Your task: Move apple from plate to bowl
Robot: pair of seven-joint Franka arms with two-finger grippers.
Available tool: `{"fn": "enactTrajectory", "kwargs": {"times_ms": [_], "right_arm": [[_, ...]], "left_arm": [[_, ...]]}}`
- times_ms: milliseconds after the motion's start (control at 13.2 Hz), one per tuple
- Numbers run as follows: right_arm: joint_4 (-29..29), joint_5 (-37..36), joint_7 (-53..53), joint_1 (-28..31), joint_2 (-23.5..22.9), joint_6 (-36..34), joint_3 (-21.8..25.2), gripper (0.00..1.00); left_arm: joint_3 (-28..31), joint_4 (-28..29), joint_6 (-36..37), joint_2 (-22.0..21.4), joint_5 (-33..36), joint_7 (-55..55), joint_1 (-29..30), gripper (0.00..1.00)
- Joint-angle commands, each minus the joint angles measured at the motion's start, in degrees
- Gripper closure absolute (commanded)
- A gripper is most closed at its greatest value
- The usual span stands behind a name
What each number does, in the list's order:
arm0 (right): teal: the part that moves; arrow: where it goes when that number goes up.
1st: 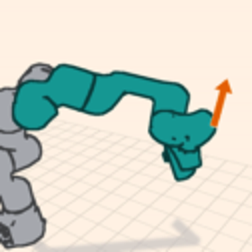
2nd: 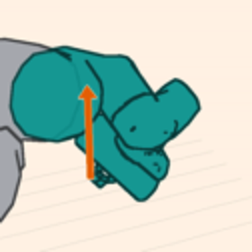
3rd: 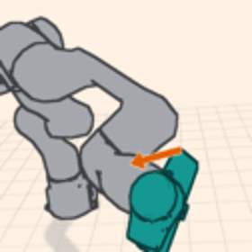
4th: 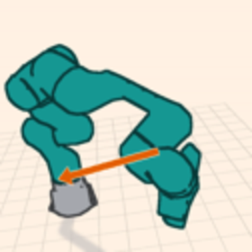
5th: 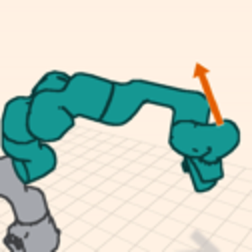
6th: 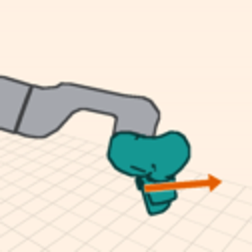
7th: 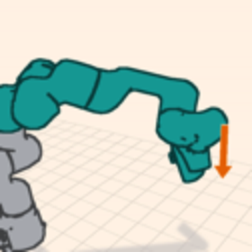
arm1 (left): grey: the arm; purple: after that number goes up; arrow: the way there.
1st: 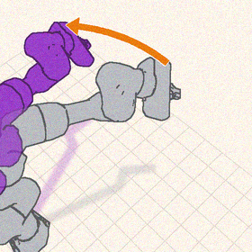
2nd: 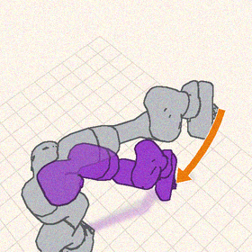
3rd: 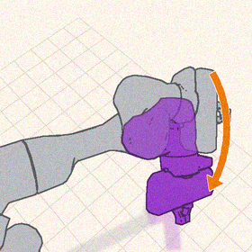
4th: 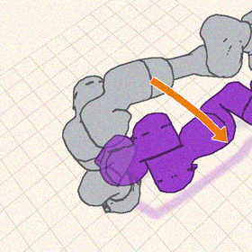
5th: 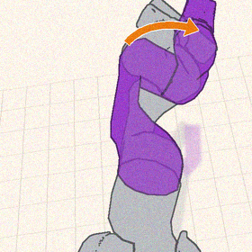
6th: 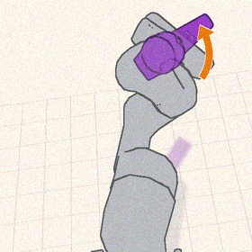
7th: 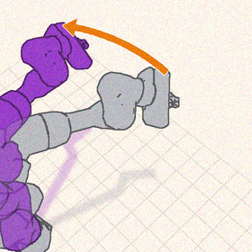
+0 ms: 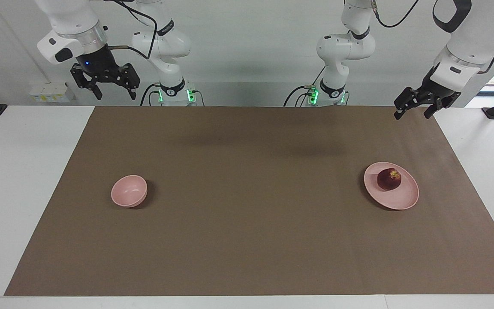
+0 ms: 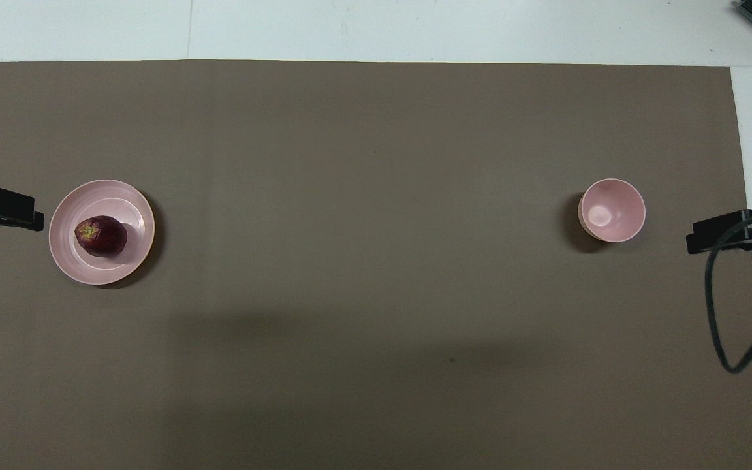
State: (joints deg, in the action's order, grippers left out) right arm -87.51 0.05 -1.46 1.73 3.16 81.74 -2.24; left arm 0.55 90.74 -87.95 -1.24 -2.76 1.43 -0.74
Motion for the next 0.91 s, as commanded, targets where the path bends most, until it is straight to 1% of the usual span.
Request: {"fn": "enactTrajectory", "kwargs": {"times_ms": [0,607,835], "right_arm": [[-1.43,1.18,1.2,0.91,1.06,0.96,-0.22,0.0],[-1.43,1.18,1.2,0.82,1.06,0.88,-0.3,0.0],[-1.52,1.18,1.11,0.82,1.06,0.88,-0.22,0.0]], "left_arm": [[0.42,2.07,0.41,-1.92,-0.4,-0.03,-0.06,0.0],[0.42,2.6,-0.29,-1.93,-0.4,0.06,-1.1,0.0],[0.42,4.54,-0.9,-2.45,-0.4,-0.12,-0.67,0.0]]}}
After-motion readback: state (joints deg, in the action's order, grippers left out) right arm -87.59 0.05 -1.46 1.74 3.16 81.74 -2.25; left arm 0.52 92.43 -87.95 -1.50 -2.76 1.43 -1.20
